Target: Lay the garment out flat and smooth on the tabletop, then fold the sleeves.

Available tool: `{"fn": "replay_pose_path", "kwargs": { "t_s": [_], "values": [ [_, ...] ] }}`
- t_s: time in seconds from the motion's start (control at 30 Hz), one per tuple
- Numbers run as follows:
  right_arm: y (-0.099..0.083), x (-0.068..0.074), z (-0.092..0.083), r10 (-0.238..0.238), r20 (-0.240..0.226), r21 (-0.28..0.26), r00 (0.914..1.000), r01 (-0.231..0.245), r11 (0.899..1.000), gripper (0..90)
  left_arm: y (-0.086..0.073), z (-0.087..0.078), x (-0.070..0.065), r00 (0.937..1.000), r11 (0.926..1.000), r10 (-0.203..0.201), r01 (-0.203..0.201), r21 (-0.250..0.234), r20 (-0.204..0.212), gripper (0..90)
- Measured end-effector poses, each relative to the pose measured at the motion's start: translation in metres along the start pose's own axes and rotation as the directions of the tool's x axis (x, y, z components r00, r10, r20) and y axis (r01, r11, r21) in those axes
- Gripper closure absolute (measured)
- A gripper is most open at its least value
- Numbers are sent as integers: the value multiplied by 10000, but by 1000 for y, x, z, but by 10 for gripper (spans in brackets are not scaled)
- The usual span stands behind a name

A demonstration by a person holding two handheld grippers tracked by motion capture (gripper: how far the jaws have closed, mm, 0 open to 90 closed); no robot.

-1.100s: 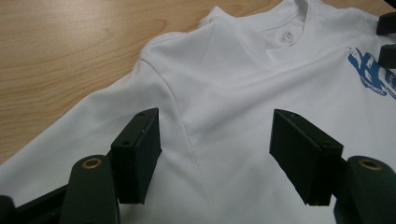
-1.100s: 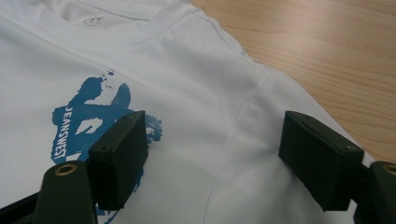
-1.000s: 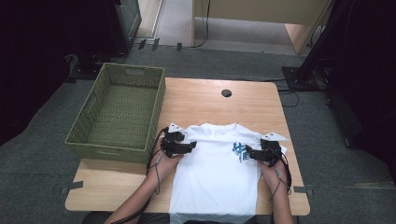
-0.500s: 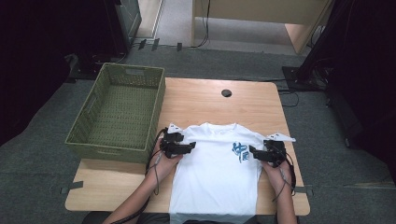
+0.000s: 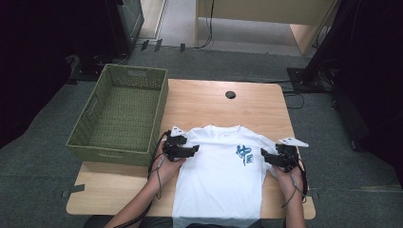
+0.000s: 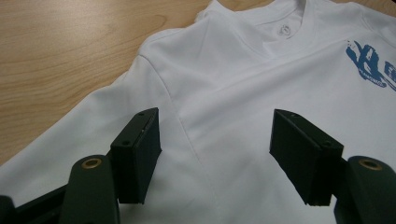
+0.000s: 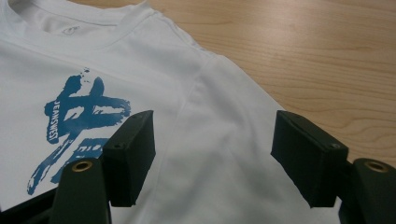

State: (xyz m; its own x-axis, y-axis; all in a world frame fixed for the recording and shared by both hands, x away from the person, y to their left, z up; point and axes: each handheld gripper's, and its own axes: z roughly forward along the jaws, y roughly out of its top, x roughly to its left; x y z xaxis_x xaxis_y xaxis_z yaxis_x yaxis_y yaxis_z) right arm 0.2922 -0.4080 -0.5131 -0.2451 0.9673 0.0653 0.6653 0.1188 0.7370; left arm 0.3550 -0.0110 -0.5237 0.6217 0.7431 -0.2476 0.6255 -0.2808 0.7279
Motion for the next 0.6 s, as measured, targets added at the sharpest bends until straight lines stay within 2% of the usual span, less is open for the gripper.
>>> {"fn": "replay_pose_path", "kwargs": {
  "t_s": [0.27, 0.4, 0.6],
  "values": [
    [-4, -5, -1, 238, 44, 36, 9997, -238, 9997, 306, 0, 0, 0, 10000, 10000, 34, -34, -20, 4, 340],
    [-5, -6, 1, 221, 82, 92, 9997, -221, 9997, 306, 0, -2, 2, 9999, 10000, -81, 81, -9, -72, 343],
    [-7, -7, 2, 216, 192, 139, 9996, -219, 9997, 306, -1, -3, 1, 9998, 10000, -10, 10, 17, -219, 343]
  ]
}}
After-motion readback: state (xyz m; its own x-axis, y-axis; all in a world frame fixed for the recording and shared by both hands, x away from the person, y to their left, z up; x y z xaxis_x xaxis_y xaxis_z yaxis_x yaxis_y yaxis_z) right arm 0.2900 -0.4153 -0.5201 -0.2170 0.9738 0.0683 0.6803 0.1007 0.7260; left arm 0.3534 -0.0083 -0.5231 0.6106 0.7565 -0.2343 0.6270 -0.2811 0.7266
